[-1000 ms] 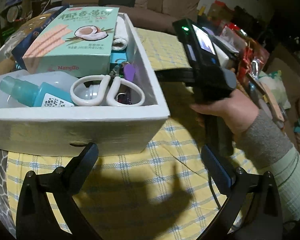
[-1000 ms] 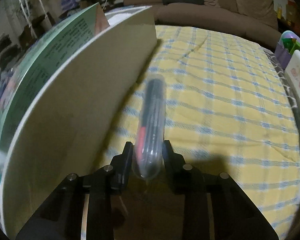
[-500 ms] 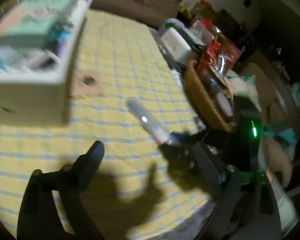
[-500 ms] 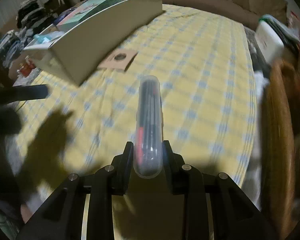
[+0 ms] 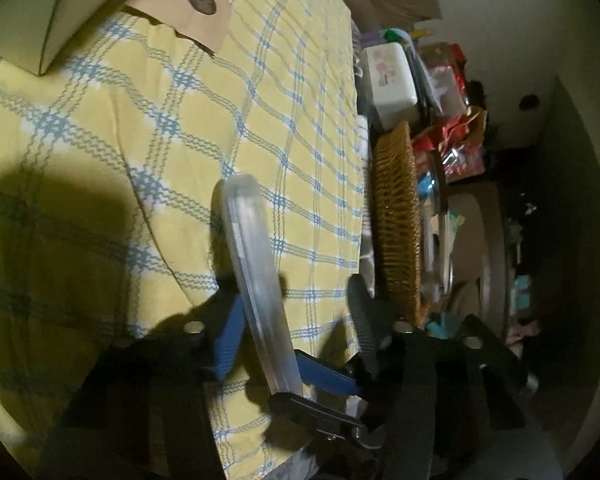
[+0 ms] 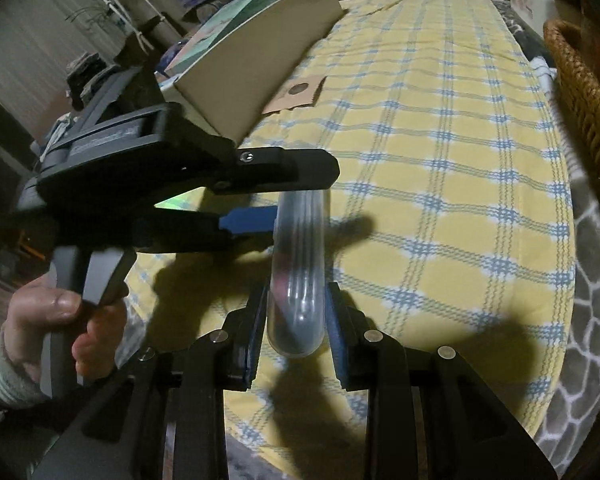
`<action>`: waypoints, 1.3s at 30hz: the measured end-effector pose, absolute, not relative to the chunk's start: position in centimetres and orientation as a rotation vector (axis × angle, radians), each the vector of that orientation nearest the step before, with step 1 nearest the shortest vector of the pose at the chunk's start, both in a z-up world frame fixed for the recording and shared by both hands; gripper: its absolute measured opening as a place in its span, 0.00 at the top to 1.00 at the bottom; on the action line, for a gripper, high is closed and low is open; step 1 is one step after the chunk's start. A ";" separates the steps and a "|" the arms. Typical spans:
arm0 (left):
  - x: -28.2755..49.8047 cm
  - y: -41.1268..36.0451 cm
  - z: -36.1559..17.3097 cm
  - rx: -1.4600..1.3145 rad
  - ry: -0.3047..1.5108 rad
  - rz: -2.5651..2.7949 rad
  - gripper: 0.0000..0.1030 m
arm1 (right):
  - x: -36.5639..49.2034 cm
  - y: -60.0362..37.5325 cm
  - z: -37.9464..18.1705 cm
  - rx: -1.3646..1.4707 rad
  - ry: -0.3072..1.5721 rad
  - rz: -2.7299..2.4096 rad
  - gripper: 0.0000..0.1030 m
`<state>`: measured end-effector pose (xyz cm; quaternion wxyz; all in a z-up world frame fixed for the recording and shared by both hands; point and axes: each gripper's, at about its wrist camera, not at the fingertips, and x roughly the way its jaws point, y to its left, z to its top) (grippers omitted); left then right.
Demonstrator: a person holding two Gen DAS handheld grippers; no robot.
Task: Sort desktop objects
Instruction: 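Lift and carry the pen case in the right gripper over the tray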
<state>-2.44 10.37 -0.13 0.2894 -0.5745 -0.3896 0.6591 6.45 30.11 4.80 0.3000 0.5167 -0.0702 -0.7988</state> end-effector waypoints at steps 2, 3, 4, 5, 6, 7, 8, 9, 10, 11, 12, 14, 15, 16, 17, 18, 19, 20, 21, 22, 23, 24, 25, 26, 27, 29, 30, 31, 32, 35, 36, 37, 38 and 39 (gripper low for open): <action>-2.3 10.0 -0.1 -1.511 -1.065 1.735 0.68 | 6.7 29.7 5.4 1.352 -0.187 -2.131 0.72; -2.3 10.0 -0.1 -1.506 -1.069 1.729 0.70 | 6.8 29.6 5.8 1.343 -0.179 -2.139 0.72; -2.3 10.0 0.2 -1.498 -1.072 1.725 0.70 | 7.0 29.3 6.5 1.323 -0.164 -2.155 0.72; -2.2 9.8 0.9 -1.473 -1.082 1.718 0.70 | 7.0 29.2 7.1 1.312 -0.151 -2.161 0.72; -2.3 9.8 1.4 -1.452 -1.103 1.720 0.70 | 7.1 28.8 7.9 1.299 -0.120 -2.174 0.72; -2.3 9.5 2.2 -1.425 -1.109 1.718 0.70 | 7.1 28.6 8.3 1.289 -0.097 -2.183 0.72; -2.3 9.1 3.4 -1.389 -1.112 1.712 0.70 | 7.1 28.0 9.2 1.269 -0.063 -2.193 0.72; -2.3 8.7 4.4 -1.363 -1.111 1.711 0.70 | 7.1 27.6 9.8 1.257 -0.048 -2.195 0.72; -2.4 8.1 5.7 -1.330 -1.116 1.715 0.70 | 7.0 26.9 11.0 1.232 -0.032 -2.198 0.72; -2.6 7.0 7.3 -1.291 -1.119 1.716 0.70 | 6.7 26.3 11.9 1.214 -0.017 -2.201 0.72; -2.8 6.4 8.2 -1.271 -1.124 1.723 0.70 | 6.6 25.7 12.8 1.191 0.003 -2.204 0.72; -3.6 3.9 10.5 -1.211 -1.152 1.739 0.70 | 5.7 23.7 15.1 1.135 0.057 -2.202 0.72; -4.0 2.7 11.2 -1.188 -1.167 1.745 0.70 | 5.2 22.7 16.1 1.116 0.083 -2.196 0.72; -4.7 0.8 12.2 -1.162 -1.181 1.763 0.70 | 4.3 20.8 17.4 1.091 0.140 -2.187 0.72; -5.1 -0.2 12.6 -1.149 -1.186 1.774 0.70 | 3.4 19.3 18.3 1.073 0.192 -2.175 0.72; -5.5 -1.8 13.1 -1.130 -1.202 1.790 0.70 | 2.9 18.1 18.7 1.064 0.229 -2.164 0.72; -6.2 -4.0 13.5 -1.111 -1.223 1.808 0.70 | 1.7 15.7 19.4 1.047 0.294 -2.141 0.72; -6.5 -5.1 13.6 -1.101 -1.235 1.818 0.70 | 1.1 14.1 19.8 1.039 0.334 -2.120 0.72; -7.0 -6.8 13.7 -1.085 -1.254 1.836 0.70 | 0.0 12.1 20.1 1.030 0.379 -2.090 0.72; -7.6 -8.4 13.6 -1.073 -1.271 1.852 0.70 | -0.8 10.9 20.0 1.025 0.404 -2.068 0.72; -8.2 -10.2 13.3 -1.064 -1.293 1.867 0.70 | -2.0 8.9 20.1 1.018 0.453 -2.035 0.72; -8.7 -11.5 12.9 -1.058 -1.313 1.878 0.70 | -2.9 7.5 20.0 1.013 0.487 -2.013 0.72; -9.2 -12.6 12.3 -1.057 -1.331 1.887 0.70 | -3.9 6.0 19.7 1.015 0.529 -1.990 0.72; -9.9 -13.7 11.5 -1.061 -1.354 1.893 0.70 | -5.4 4.3 19.2 1.028 0.571 -1.966 0.72; -10.5 -14.3 11.0 -1.069 -1.367 1.895 0.70 | -6.1 3.8 18.8 1.037 0.587 -1.952 0.72; -11.7 -15.5 9.4 -1.081 -1.398 1.892 0.70 | -8.5 2.0 17.3 1.076 0.631 -1.903 0.72; -12.0 -15.9 8.9 -1.084 -1.409 1.889 0.70 | -8.9 2.0 16.8 1.084 0.645 -1.892 0.72; -12.4 -16.0 8.3 -1.082 -1.418 1.888 0.71 | -9.7 1.6 16.1 1.098 0.658 -1.874 0.72; -12.6 -16.1 7.9 -1.070 -1.425 1.882 0.75 | -10.4 1.3 15.5 1.109 0.663 -1.849 0.72; -12.8 -15.9 8.0 -1.078 -1.393 1.908 0.70 | -11.4 0.9 14.7 1.094 0.694 -1.776 0.72; -12.7 -16.0 8.1 -1.078 -1.386 1.913 0.67 | -11.5 0.9 14.6 1.096 0.702 -1.761 0.72; -12.5 -16.4 8.3 -1.078 -1.378 1.934 0.67 | -11.9 0.8 14.4 1.101 0.714 -1.739 0.72; -12.1 -16.6 8.6 -1.072 -1.368 1.967 0.67 | -12.1 0.9 14.3 1.107 0.719 -1.725 0.72; -11.6 -17.3 8.8 -1.065 -1.367 1.983 0.67 | -12.1 0.9 14.3 1.112 0.735 -1.710 0.72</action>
